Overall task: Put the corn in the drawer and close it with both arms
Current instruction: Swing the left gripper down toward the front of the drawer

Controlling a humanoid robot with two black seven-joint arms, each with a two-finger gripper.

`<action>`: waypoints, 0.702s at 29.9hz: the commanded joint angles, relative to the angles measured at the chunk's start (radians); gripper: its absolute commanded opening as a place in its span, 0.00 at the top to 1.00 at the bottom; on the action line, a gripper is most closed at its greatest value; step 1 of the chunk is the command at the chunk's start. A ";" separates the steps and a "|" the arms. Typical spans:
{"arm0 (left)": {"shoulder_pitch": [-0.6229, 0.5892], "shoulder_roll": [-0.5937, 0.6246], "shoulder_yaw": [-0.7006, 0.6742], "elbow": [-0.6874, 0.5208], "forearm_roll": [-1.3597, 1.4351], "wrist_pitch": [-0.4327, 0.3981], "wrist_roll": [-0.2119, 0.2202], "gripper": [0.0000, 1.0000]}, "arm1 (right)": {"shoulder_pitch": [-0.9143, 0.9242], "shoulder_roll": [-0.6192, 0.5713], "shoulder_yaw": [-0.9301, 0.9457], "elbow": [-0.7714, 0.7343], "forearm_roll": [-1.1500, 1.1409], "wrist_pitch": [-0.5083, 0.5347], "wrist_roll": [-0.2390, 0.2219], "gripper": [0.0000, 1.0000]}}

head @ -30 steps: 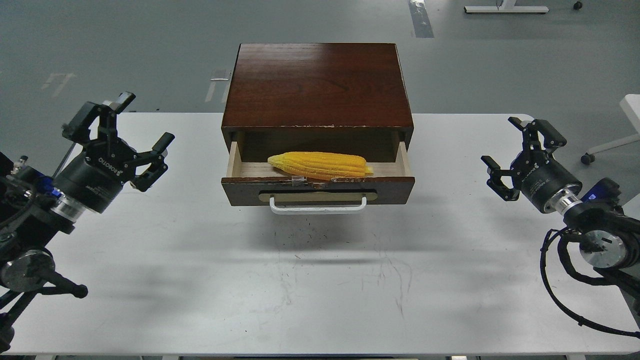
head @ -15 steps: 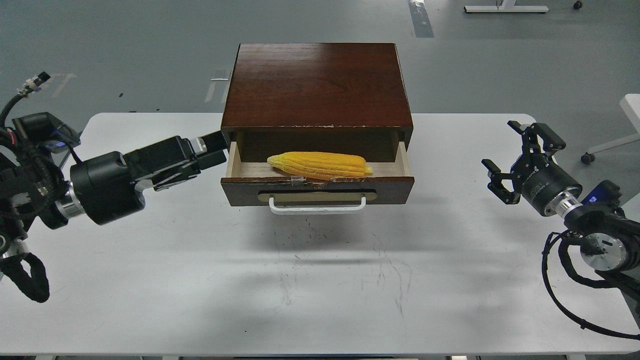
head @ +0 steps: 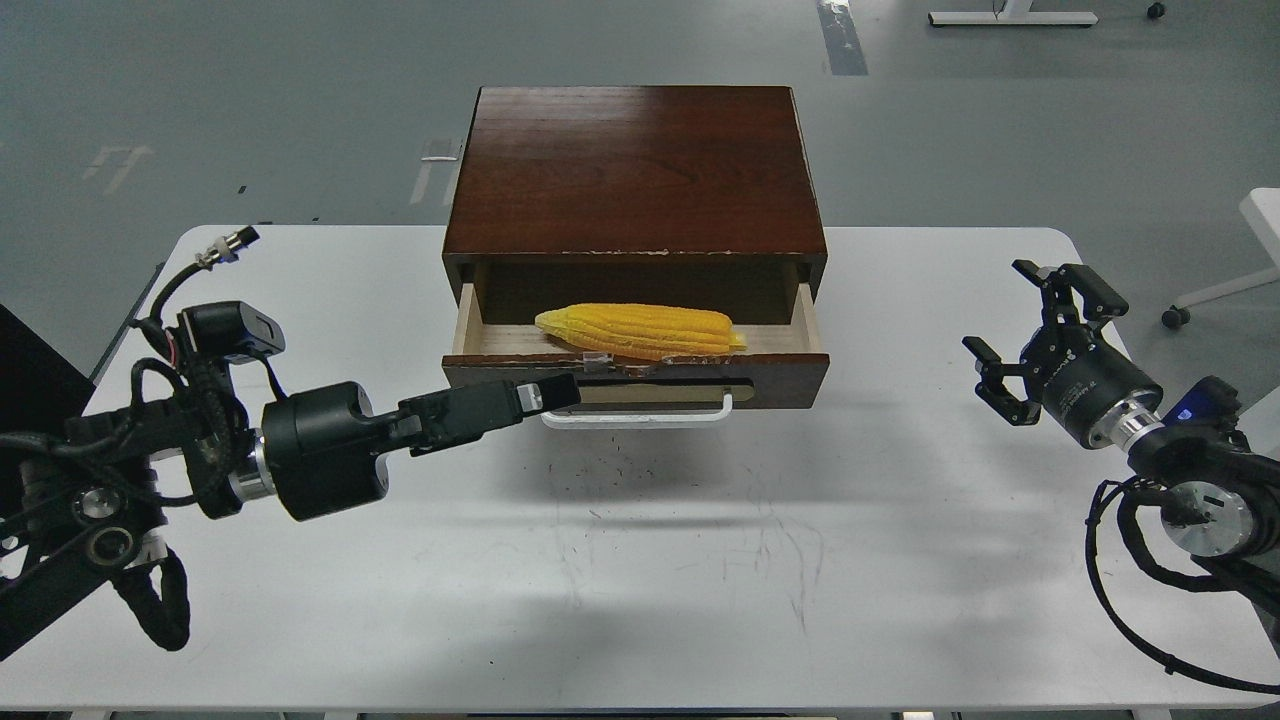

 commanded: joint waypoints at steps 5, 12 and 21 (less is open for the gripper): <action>0.003 -0.056 0.070 0.003 0.074 0.000 0.000 1.00 | 0.000 0.000 -0.002 0.000 -0.001 -0.001 0.000 0.03; 0.020 -0.140 0.167 0.064 0.169 0.000 0.000 1.00 | -0.002 0.000 -0.003 0.000 0.000 -0.001 0.000 0.03; 0.017 -0.223 0.187 0.175 0.115 0.087 0.102 1.00 | -0.017 0.000 -0.003 0.000 -0.001 -0.003 0.000 0.03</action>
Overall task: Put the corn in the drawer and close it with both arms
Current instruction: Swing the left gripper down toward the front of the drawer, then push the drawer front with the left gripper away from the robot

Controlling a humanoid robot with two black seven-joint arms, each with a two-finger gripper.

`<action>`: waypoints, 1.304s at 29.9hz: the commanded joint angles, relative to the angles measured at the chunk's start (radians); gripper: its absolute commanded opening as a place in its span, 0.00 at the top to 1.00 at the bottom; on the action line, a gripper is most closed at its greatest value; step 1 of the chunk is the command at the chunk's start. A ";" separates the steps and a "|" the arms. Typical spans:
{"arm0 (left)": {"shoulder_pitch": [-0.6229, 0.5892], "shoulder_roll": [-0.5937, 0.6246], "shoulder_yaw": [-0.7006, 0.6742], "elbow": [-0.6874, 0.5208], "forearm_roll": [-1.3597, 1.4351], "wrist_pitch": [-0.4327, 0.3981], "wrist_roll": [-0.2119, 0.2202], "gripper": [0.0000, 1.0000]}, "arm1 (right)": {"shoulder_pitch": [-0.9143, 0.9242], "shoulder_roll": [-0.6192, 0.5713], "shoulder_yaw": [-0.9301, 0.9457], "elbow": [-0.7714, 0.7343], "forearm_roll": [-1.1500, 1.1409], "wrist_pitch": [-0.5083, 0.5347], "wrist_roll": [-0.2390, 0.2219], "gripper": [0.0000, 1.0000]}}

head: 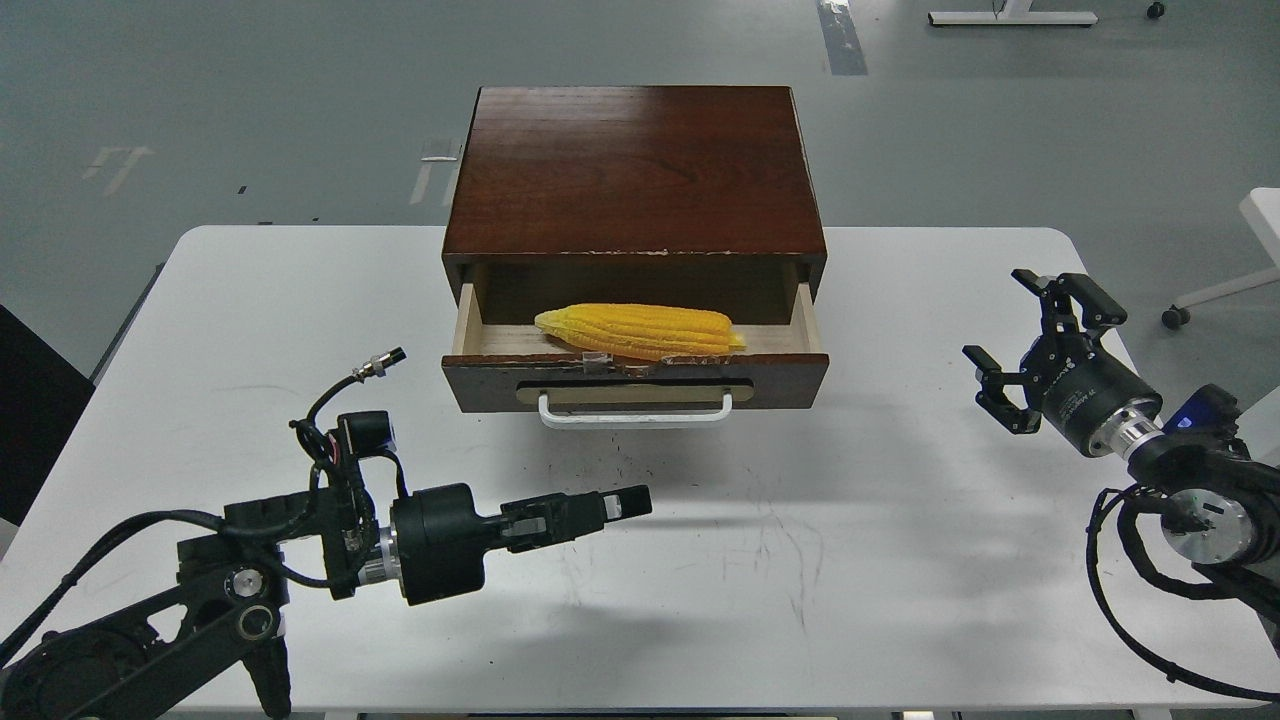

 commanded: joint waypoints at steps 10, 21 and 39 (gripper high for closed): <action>-0.006 -0.058 -0.002 0.111 -0.112 0.064 0.067 1.00 | -0.007 0.000 0.000 0.000 0.000 0.000 0.000 0.03; -0.017 -0.058 -0.014 0.129 -0.152 0.082 0.076 1.00 | -0.007 0.001 0.000 0.000 0.000 0.000 0.000 0.03; -0.066 -0.086 -0.017 0.197 -0.170 0.091 0.087 1.00 | -0.017 -0.002 0.000 0.003 0.000 0.000 0.000 0.03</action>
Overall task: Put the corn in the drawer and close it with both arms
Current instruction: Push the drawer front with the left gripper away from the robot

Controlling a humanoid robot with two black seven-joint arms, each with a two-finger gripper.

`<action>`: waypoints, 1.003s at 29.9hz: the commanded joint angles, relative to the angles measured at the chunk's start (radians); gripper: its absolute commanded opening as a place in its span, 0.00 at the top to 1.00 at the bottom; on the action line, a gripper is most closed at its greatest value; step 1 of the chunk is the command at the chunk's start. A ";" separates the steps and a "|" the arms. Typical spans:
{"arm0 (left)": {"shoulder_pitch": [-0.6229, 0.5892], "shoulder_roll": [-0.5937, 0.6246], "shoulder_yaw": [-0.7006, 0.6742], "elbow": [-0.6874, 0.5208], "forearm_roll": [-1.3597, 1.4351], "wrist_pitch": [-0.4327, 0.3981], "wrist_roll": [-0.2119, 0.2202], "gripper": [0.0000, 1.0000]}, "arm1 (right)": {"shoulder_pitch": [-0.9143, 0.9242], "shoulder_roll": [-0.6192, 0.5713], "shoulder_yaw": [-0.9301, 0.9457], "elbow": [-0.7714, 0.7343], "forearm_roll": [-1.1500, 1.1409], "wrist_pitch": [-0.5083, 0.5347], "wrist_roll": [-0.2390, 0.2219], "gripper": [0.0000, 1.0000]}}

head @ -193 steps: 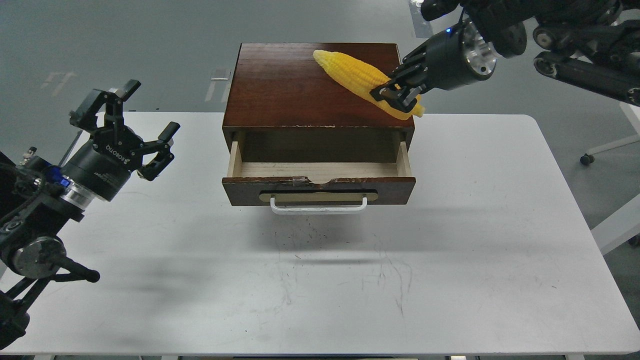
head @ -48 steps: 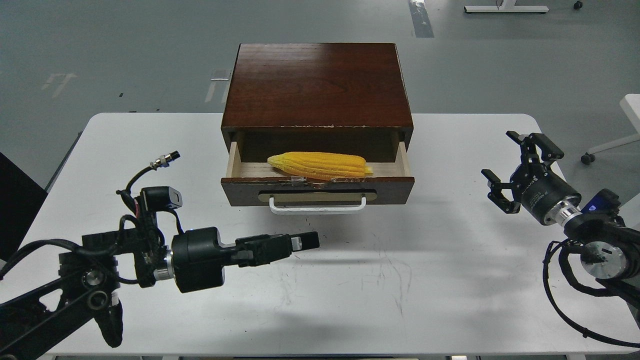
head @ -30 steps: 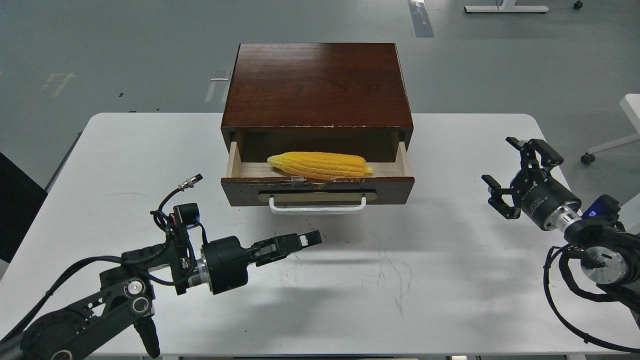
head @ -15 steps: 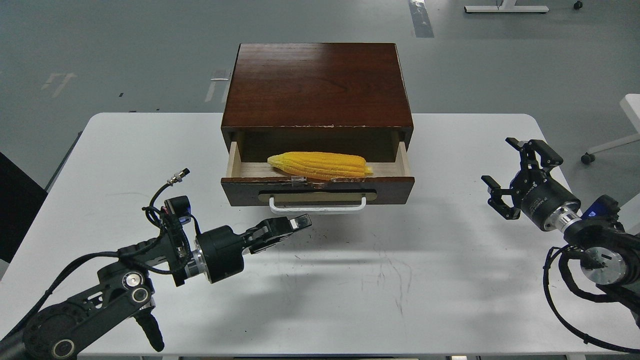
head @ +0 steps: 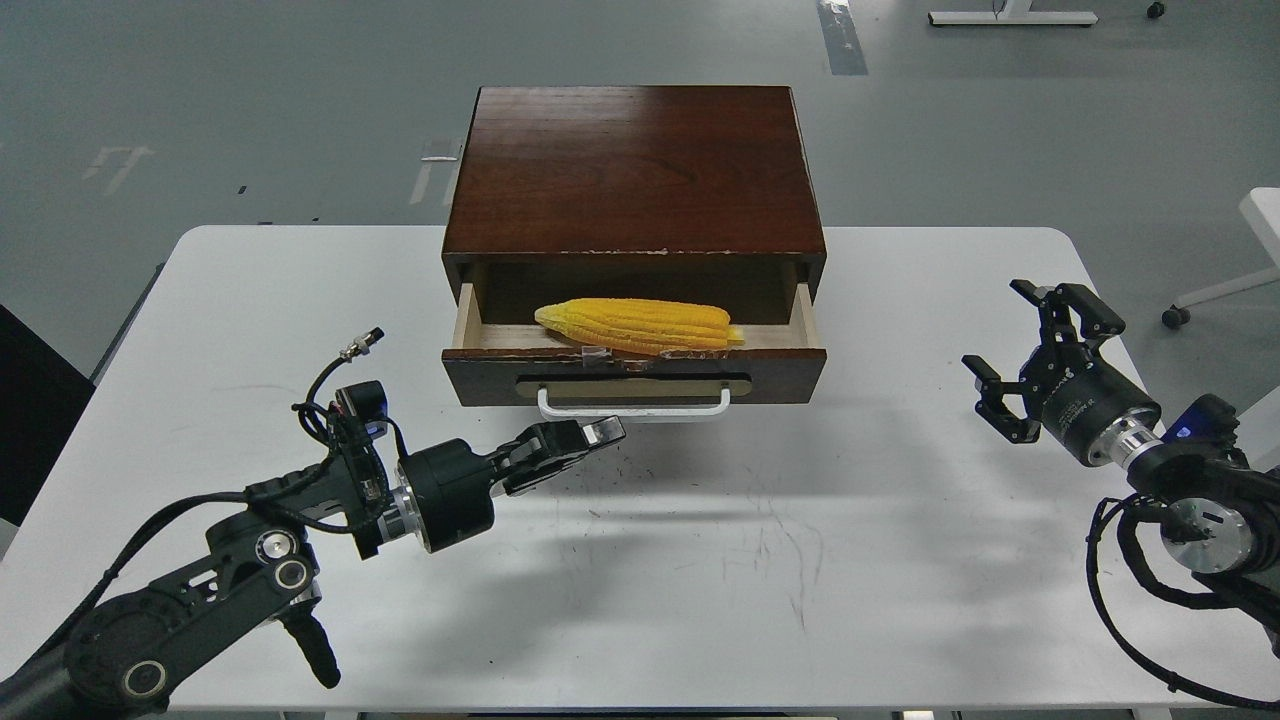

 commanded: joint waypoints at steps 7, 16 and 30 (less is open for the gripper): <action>-0.045 -0.012 0.000 0.064 -0.017 0.035 0.001 1.00 | -0.011 0.000 0.001 0.001 0.000 0.000 0.000 0.03; -0.080 -0.064 0.000 0.136 -0.017 0.038 0.003 1.00 | -0.012 -0.003 0.003 -0.002 0.000 0.000 0.000 0.03; -0.163 -0.120 0.010 0.247 -0.047 0.052 0.001 1.00 | -0.018 -0.007 0.005 -0.002 0.000 0.000 0.000 0.03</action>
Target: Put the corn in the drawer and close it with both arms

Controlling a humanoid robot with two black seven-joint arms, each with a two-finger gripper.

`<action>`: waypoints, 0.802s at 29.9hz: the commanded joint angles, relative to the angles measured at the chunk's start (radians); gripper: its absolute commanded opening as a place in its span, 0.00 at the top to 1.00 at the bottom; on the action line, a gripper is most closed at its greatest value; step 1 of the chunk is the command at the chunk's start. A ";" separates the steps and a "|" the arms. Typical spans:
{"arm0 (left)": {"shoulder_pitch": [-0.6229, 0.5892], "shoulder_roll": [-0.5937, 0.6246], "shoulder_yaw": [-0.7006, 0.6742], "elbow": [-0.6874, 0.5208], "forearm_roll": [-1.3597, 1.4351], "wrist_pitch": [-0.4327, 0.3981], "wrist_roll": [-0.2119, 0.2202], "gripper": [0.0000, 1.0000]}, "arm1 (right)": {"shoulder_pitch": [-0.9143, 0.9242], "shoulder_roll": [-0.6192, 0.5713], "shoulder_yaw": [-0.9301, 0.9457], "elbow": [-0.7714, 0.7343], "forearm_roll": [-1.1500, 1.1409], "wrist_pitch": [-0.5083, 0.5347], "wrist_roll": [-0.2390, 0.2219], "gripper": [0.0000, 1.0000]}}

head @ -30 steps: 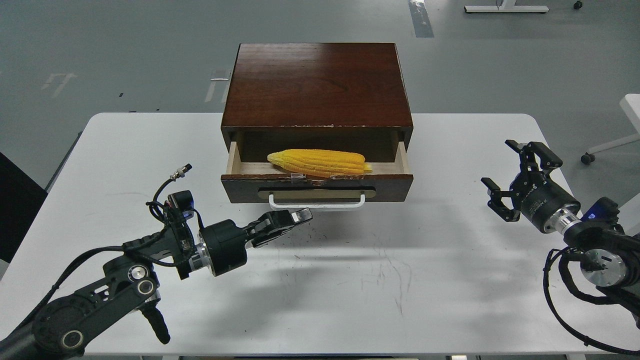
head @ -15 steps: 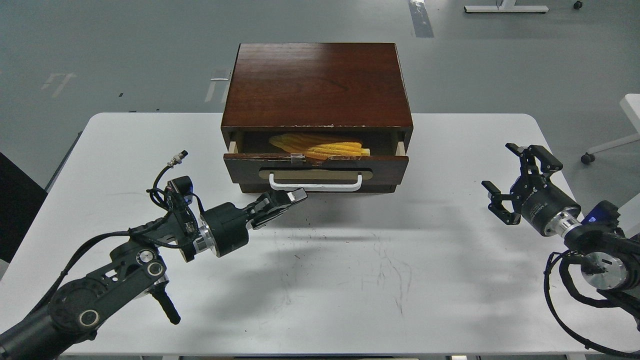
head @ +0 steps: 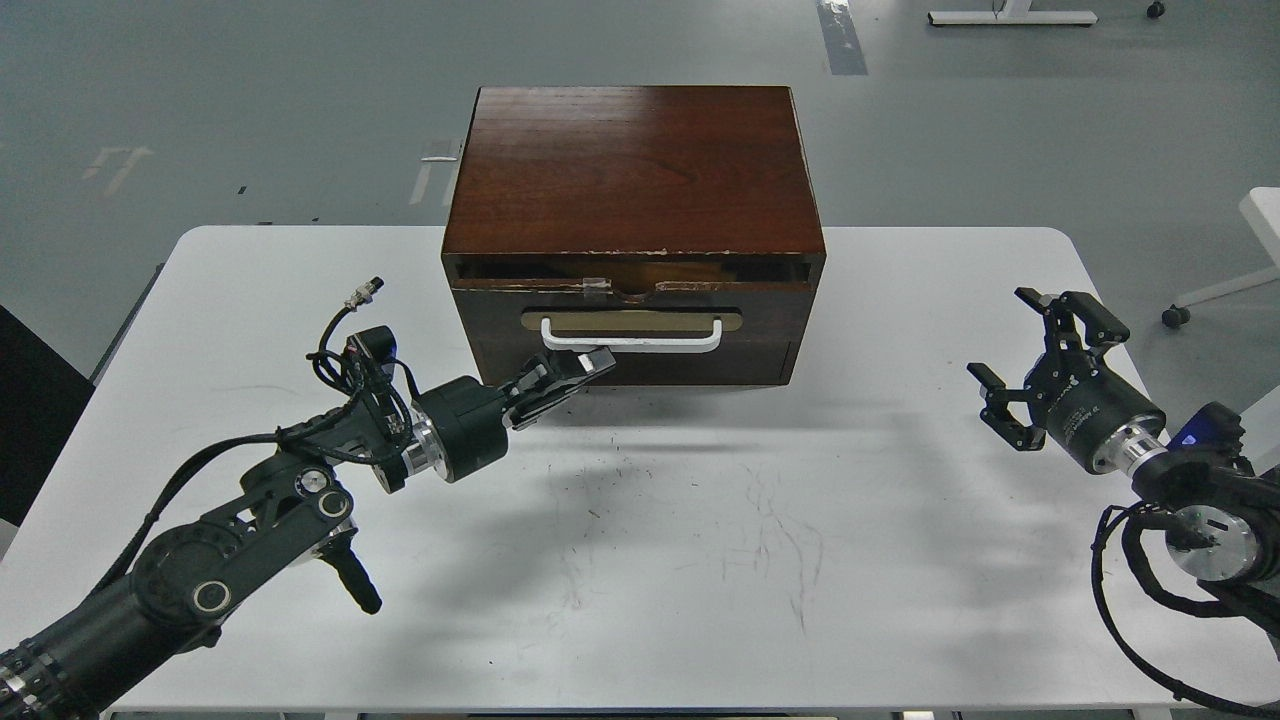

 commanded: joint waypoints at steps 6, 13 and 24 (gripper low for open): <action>-0.023 -0.016 -0.004 0.063 -0.014 0.001 0.000 1.00 | -0.003 -0.001 0.001 0.000 0.000 0.000 0.000 0.03; -0.040 -0.022 -0.004 0.080 -0.015 0.016 0.000 1.00 | -0.006 -0.001 0.001 0.000 0.000 0.000 0.000 0.03; -0.036 0.009 0.011 0.040 -0.117 -0.032 -0.003 1.00 | -0.006 0.002 0.000 0.002 0.000 0.000 0.000 0.03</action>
